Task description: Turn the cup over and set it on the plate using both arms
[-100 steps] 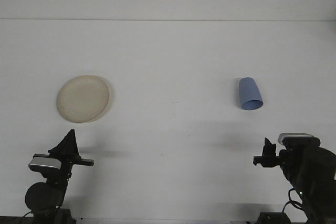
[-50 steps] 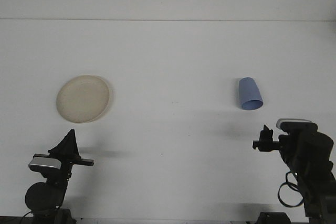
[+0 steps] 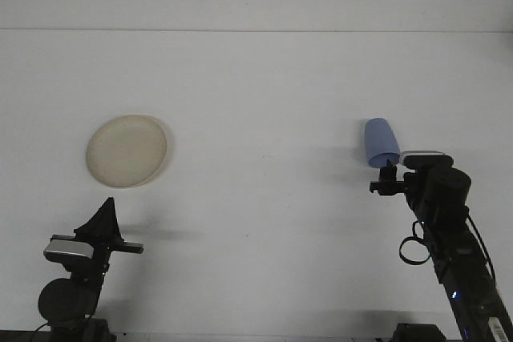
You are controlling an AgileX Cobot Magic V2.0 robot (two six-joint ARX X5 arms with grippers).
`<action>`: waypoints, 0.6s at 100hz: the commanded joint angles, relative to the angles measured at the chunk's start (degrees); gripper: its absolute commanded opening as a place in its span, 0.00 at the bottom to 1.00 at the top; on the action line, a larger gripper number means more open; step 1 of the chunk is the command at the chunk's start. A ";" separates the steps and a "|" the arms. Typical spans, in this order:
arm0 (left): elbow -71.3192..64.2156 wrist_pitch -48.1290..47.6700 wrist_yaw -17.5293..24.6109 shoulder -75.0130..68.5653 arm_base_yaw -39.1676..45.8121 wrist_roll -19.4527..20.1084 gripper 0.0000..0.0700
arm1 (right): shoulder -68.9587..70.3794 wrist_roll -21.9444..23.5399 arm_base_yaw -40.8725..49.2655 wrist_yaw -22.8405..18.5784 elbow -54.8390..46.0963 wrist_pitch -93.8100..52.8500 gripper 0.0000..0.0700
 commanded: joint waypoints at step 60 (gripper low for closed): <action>-1.05 0.66 0.02 -0.09 -0.13 -0.11 0.02 | 18.49 0.66 -2.64 -0.50 -10.01 31.80 0.64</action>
